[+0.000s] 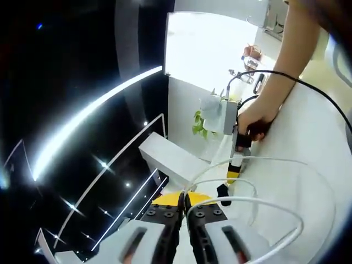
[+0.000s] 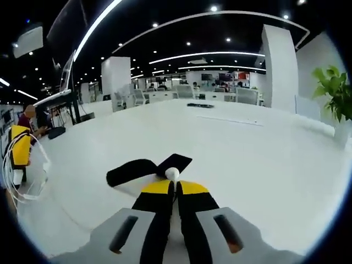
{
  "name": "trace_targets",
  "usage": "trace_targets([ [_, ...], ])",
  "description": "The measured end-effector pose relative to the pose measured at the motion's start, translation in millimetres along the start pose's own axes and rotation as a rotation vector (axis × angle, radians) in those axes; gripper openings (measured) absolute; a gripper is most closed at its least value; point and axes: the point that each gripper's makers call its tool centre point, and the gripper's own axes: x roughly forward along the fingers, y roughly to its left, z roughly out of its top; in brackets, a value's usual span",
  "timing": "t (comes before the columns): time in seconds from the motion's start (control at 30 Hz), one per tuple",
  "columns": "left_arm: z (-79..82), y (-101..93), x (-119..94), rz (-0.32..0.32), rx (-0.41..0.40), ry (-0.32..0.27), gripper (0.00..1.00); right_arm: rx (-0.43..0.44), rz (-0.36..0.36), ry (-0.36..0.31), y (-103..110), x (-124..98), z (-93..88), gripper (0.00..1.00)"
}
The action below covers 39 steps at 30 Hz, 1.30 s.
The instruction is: Peel open the Velcro strap on the desktop, arrange the wired earphones neatly onto it, and close the Velcro strap to secure them.
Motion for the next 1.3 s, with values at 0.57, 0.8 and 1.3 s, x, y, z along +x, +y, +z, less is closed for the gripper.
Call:
trace_targets([
  [0.57, -0.3, 0.5, 0, 0.004, -0.001, 0.001, 0.06, 0.106, 0.002, -0.091, -5, -15, 15.0, 0.06],
  [0.8, -0.5, 0.7, 0, 0.004, -0.002, 0.002, 0.06, 0.132, 0.031, -0.124, 2, -23, 21.9, 0.06],
  [1.3, -1.3, -0.3, 0, -0.002, -0.001, 0.007, 0.06, 0.122, 0.127, -0.182, 26, -33, 38.4, 0.06],
])
